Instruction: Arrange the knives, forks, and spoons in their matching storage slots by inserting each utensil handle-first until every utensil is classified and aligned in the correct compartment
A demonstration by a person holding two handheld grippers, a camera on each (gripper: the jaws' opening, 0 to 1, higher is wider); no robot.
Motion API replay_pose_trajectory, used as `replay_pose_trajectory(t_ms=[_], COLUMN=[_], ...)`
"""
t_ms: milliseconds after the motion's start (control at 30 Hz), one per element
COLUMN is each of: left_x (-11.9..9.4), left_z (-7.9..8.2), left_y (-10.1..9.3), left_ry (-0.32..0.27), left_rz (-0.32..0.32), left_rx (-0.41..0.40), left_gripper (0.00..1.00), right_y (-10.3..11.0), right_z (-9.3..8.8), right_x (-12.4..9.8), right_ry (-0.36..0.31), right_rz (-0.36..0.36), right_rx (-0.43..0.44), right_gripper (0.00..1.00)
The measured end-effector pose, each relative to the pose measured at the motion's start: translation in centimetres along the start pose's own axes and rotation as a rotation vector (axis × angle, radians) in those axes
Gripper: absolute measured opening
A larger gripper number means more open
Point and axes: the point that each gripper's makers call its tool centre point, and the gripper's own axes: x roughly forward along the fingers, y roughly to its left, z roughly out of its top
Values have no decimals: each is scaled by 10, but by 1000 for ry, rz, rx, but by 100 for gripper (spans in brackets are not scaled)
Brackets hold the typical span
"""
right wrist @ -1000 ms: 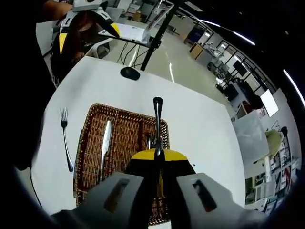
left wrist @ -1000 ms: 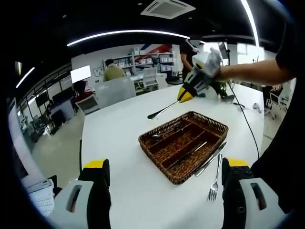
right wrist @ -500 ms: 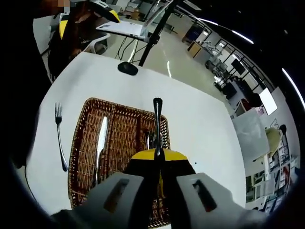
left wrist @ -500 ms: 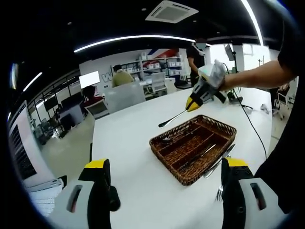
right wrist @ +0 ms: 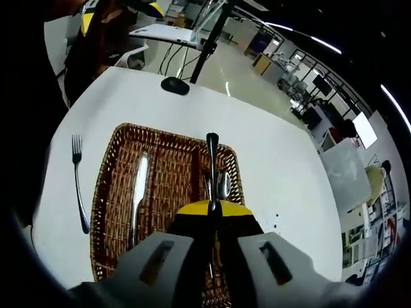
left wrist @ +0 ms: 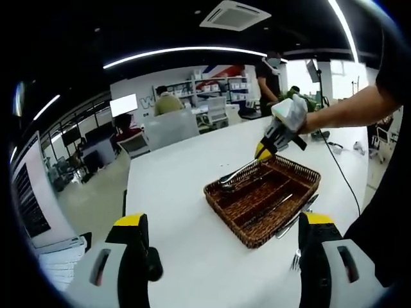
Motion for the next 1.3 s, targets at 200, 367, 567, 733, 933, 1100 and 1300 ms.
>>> replay_pose_trajectory(t_ms=[200, 367, 567, 733, 933, 1100, 1300], left_x=[-2, -4, -6, -7, -10, -11, -12], left_z=[-5, -4, -6, -6, -6, -7, -8], left_y=[0, 2, 0, 1, 3, 4, 3], left_ry=[5, -1, 5, 7, 13, 19, 30], left_rz=[-4, -2, -6, -5, 0, 2, 3], left_rx=[-9, -16, -14, -16, -11, -9, -7], left_gripper=[99, 99, 99, 99, 99, 99, 99], right_y=[6, 17, 21, 24, 28, 35, 41], right_z=[-8, -11, -16, -16, -22, -27, -37], right_x=[7, 12, 17, 21, 30, 38, 49], right_ry=[9, 15, 23, 20, 35, 56, 90], right_rz=[15, 35, 47, 60, 72, 91, 112], right_rx=[22, 11, 5, 5, 33, 34, 33], right_gripper=[0, 0, 0, 0, 0, 0, 0])
